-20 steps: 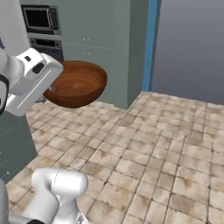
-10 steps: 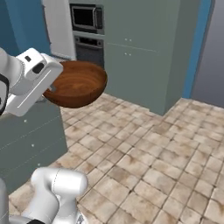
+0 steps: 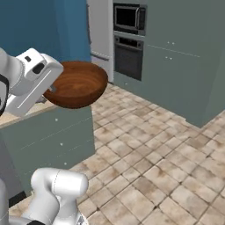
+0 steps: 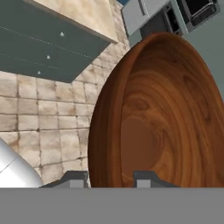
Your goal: Move the bowls from the cabinet to the plates on the dining table.
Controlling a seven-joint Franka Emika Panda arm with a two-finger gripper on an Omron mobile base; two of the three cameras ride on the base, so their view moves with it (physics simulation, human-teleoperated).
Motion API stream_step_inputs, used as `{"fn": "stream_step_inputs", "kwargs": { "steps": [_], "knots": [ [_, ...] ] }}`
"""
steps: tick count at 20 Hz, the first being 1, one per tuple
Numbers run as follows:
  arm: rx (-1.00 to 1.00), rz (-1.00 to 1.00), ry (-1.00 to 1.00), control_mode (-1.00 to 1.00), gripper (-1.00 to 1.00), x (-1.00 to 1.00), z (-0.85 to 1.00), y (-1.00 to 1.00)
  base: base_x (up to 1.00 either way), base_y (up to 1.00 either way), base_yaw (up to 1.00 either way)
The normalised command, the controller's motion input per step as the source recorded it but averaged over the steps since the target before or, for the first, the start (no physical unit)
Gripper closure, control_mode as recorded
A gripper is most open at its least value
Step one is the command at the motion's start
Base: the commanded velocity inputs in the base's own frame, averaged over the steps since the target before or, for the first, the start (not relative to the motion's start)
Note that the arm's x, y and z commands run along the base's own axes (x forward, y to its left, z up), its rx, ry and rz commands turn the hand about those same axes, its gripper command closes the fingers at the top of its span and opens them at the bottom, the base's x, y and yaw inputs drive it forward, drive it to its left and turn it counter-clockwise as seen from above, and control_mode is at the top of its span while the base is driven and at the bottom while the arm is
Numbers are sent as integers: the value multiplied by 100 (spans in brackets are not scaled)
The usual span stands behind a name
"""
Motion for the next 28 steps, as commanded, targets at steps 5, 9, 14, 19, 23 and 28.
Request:
{"fn": "stream_step_inputs", "kwargs": {
  "steps": [5,9,14,19,23,28],
  "knots": [
    [0,0,0,100,100,0,0,0,21,31,38],
    [0,0,0,100,100,0,0,0,23,32,37],
    [0,0,0,100,100,0,0,0,25,31,37],
    [0,0,0,100,100,0,0,0,29,24,37],
    [0,0,0,100,100,0,0,0,30,19,39],
    [0,0,0,100,100,0,0,0,28,17,38]
  ]
}}
